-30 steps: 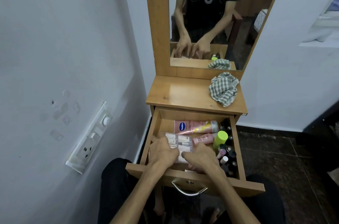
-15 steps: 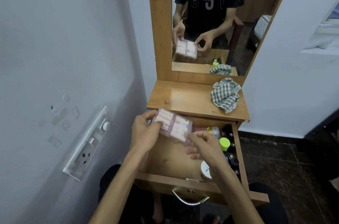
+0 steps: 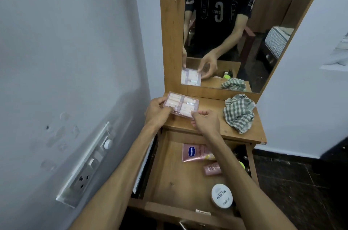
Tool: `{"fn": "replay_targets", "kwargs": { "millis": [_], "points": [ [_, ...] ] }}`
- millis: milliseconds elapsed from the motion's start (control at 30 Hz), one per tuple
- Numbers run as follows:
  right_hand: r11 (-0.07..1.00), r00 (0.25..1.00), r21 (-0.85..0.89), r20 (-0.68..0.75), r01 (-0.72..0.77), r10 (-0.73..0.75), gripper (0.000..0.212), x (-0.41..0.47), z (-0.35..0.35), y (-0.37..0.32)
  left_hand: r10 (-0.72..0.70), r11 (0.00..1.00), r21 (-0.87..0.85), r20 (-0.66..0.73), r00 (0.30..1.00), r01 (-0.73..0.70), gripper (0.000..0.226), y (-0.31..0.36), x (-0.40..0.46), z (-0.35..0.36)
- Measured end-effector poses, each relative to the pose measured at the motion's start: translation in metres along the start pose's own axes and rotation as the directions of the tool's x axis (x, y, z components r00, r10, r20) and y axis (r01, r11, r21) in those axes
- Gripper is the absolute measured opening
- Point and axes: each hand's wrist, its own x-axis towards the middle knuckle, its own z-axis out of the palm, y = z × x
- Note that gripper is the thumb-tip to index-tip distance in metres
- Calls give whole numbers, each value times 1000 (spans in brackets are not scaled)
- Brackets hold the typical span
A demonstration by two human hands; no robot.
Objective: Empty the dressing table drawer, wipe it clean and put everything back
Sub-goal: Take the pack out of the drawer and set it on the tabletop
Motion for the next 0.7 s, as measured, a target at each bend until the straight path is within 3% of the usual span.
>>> {"fn": "replay_targets", "kwargs": {
  "millis": [233, 333, 433, 700],
  "points": [
    [962, 990, -256, -70, 98, -119, 9, 24, 19, -6, 77, 995, 56, -15, 997, -76, 56, -28, 23, 12],
    [955, 986, -269, -70, 128, -152, 7, 30, 23, -2, 125, 991, 63, -58, 991, -121, 49, -28, 26, 16],
    [951, 982, -277, -89, 135, -165, 21, 36, 26, 1, 138, 989, 64, -81, 987, -133, 47, -28, 25, 17],
    [934, 978, -313, -56, 174, -201, 34, 34, 25, 2, 94, 995, 51, -110, 989, -89, 47, -21, 11, 14]
  ]
}}
